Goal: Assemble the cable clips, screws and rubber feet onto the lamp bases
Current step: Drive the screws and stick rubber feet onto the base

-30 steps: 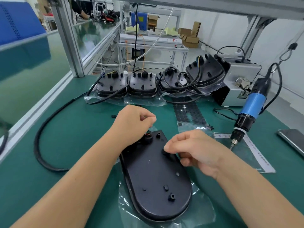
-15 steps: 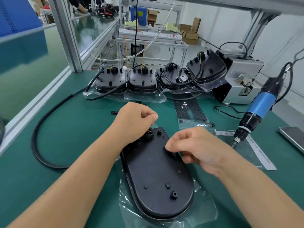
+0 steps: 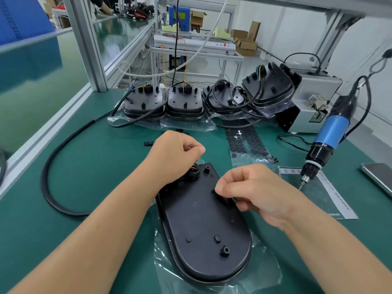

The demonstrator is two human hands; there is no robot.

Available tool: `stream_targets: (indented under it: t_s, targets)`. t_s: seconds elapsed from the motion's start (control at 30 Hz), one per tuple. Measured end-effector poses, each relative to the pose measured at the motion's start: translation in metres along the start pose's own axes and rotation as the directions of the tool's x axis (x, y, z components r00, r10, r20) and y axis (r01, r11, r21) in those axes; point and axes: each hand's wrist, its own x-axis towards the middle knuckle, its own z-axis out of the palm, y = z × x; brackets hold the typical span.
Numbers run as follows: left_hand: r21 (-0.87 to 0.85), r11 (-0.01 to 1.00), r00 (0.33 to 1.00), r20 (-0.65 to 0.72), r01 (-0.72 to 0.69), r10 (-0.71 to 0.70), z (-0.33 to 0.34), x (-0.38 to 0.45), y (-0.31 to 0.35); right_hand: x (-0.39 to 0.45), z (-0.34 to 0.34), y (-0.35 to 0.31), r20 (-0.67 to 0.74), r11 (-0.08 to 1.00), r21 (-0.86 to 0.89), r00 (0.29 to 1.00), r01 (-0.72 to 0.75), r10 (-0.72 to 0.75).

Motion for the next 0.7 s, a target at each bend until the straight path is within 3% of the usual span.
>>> stream_targets:
  t_s: [0.43, 0.53, 0.7]
  targets:
    - [0.018, 1.000, 1.000, -0.012, -0.002, 0.002, 0.001, 0.000, 0.000, 0.005, 0.001, 0.012, -0.109, 0.978, -0.126, 0.978, 0.165, -0.179]
    - [0.023, 1.000, 1.000, -0.007, 0.001, -0.001, 0.001, -0.001, 0.001, 0.008, 0.001, 0.011, -0.097, 0.989, -0.107, 0.988, 0.106, -0.117]
    - [0.020, 1.000, 1.000, -0.017, 0.009, -0.009, -0.001, -0.003, 0.002, 0.016, -0.001, 0.013, -0.073, 0.990, 0.127, 0.995, -0.056, 0.066]
